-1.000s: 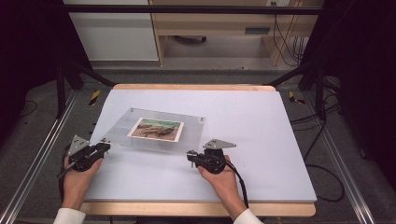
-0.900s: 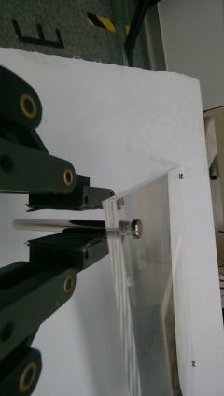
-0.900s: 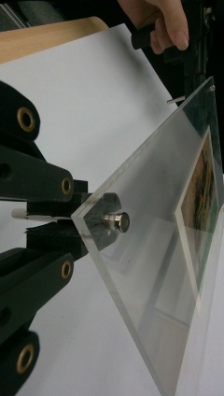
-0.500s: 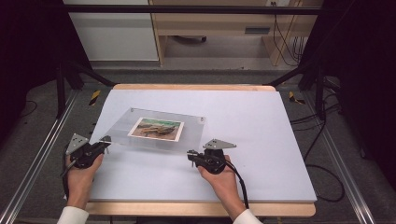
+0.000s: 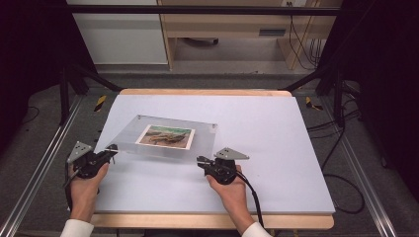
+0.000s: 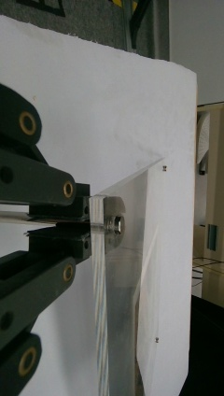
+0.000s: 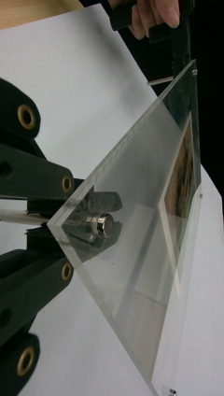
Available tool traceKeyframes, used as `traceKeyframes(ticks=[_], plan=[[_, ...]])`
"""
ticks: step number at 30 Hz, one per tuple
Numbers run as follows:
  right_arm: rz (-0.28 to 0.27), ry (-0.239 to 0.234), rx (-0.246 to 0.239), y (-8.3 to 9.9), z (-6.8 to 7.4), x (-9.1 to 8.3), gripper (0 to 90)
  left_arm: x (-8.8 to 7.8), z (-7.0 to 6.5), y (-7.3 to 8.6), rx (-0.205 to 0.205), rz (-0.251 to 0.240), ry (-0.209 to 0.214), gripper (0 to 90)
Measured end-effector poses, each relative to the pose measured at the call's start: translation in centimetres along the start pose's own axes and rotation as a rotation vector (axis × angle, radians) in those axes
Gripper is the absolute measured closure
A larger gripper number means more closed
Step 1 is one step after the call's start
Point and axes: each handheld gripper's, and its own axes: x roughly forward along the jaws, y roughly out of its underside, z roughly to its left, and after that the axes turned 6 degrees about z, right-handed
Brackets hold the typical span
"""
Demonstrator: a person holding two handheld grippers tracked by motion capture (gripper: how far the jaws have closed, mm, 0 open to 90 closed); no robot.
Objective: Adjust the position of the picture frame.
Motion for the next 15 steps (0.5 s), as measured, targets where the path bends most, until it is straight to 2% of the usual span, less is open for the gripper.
traceKeyframes(ticks=[4,5,8,12,15], plan=[[0.006,0.002,-0.004,-0.01,0.03,-0.03,84.5,-0.01,-0.02,0.00,0.020,0.009,-0.009,83.9],[0.009,0.001,-0.005,0.00,0.02,-0.03,84.5,0.06,-0.05,0.00,0.037,0.023,-0.016,83.8],[0.015,0.000,-0.007,0.01,0.01,-0.02,84.6,0.20,-0.05,0.04,0.037,0.029,-0.014,83.1],[0.021,0.002,-0.003,0.03,0.06,0.00,84.5,0.85,-0.29,-0.01,0.048,0.040,-0.020,77.3],[0.021,0.005,-0.007,0.01,0.07,-0.02,84.5,0.84,-0.24,-0.06,0.048,0.038,-0.020,80.5]])
